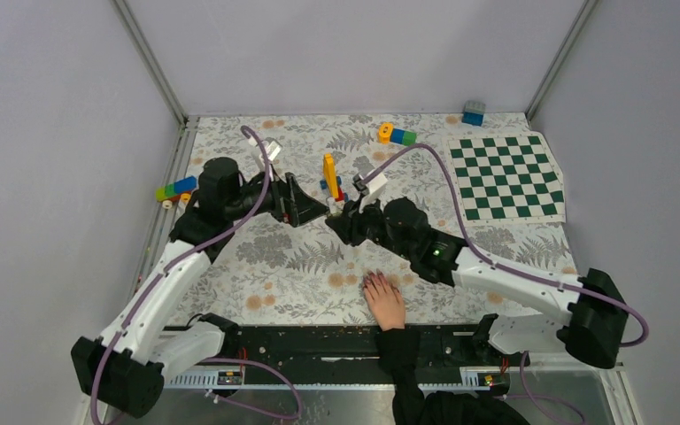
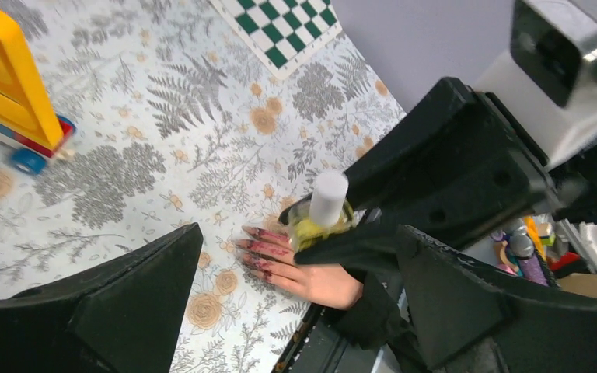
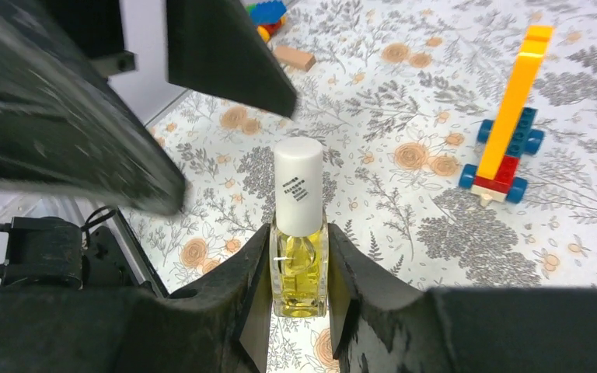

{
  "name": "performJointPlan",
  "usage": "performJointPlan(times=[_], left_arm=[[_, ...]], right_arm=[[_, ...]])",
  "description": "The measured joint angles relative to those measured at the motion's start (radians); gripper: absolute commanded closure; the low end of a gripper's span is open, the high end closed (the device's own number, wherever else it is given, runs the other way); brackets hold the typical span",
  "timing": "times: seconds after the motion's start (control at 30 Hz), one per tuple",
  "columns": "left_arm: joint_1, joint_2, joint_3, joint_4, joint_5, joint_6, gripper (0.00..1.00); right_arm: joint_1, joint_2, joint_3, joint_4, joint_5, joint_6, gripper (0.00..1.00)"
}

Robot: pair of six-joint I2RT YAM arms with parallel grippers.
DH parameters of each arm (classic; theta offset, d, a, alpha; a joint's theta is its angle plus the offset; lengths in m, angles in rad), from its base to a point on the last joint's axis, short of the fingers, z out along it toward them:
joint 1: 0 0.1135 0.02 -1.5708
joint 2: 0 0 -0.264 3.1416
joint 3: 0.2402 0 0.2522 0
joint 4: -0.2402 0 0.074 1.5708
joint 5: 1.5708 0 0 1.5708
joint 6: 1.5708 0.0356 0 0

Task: Paint the nails
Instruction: Unscrew the nail polish bottle.

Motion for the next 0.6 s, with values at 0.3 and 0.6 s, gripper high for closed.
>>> performJointPlan(times=[0.3,0.6], left_arm=[[0.031,-0.209,-0.001,0.005,-0.037,0.107,0.01],[0.031,-0.219,-0.097,0.294,0.208,-0.033,0.01]], right_arm=[[-0.035,-0.189,-0.053,-0.007,-0.042,-0.017,1.00],[-0.204,-0.177,-0.085,0.185,-0.601,0.155,0.99]])
